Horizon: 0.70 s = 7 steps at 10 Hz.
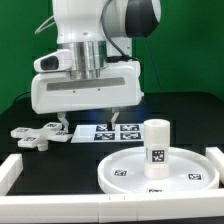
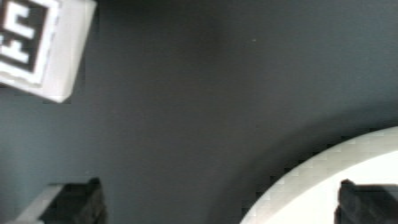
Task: Assemble round table
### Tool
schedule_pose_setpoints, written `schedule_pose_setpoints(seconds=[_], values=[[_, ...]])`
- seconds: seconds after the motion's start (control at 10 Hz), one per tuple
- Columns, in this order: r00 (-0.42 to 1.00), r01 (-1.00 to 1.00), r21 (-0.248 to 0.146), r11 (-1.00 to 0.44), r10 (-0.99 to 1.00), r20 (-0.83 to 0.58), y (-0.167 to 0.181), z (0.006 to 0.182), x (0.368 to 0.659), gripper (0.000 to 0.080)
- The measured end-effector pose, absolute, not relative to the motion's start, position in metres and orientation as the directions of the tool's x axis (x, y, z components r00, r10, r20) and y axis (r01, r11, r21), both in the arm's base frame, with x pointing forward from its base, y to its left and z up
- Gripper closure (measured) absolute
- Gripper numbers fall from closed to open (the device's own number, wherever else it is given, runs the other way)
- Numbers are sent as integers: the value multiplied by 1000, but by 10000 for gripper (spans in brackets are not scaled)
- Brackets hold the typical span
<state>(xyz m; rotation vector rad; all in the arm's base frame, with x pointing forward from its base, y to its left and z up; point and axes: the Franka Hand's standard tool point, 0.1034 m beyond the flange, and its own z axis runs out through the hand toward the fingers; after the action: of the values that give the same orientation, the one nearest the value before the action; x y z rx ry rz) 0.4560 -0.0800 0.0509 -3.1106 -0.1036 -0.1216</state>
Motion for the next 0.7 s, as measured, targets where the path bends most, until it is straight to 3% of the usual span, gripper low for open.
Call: schedule_pose_setpoints(seconds=[0.3,0.7], values=[[986,147,-13,-989,146,77,-90,48,452,151],[973,217,23,-976,218,70,-154,47,428,151]])
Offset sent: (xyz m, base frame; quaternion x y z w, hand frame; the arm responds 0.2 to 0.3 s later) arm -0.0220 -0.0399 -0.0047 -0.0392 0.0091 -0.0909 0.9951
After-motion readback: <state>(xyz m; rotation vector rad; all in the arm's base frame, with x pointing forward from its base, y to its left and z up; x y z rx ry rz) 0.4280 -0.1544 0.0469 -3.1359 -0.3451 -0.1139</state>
